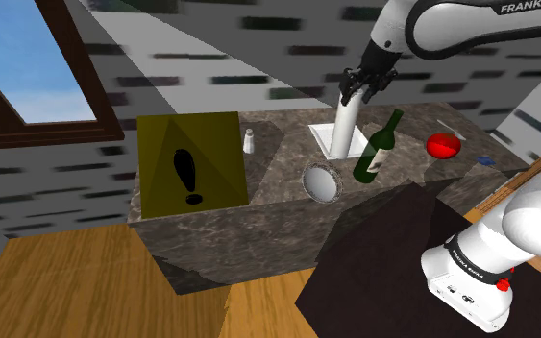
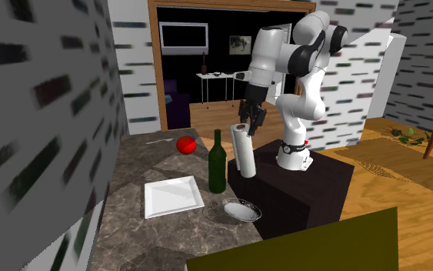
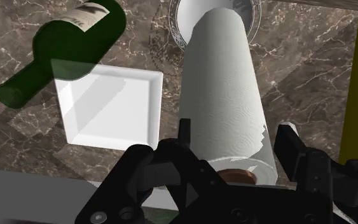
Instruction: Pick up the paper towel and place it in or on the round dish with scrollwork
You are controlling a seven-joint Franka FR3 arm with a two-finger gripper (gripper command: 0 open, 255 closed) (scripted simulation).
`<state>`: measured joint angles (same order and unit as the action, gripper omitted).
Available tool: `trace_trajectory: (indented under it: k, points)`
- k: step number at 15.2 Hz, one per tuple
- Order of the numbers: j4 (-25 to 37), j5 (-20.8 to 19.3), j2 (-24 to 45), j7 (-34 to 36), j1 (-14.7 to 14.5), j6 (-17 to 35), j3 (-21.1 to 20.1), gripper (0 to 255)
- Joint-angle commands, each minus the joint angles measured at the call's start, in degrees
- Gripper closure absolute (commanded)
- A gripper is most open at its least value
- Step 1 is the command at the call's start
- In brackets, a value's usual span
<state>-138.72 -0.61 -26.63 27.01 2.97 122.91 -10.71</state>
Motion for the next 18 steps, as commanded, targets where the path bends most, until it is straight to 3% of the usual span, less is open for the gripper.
trace_trajectory:
  k: [1,18]
  points:
    - [-1.26,0.10,-0.41,0.19,-0.12,0.80,-0.12,255]
    - [-10.19,-1.06,5.32,2.14,0.47,15.37,-1.45,255]
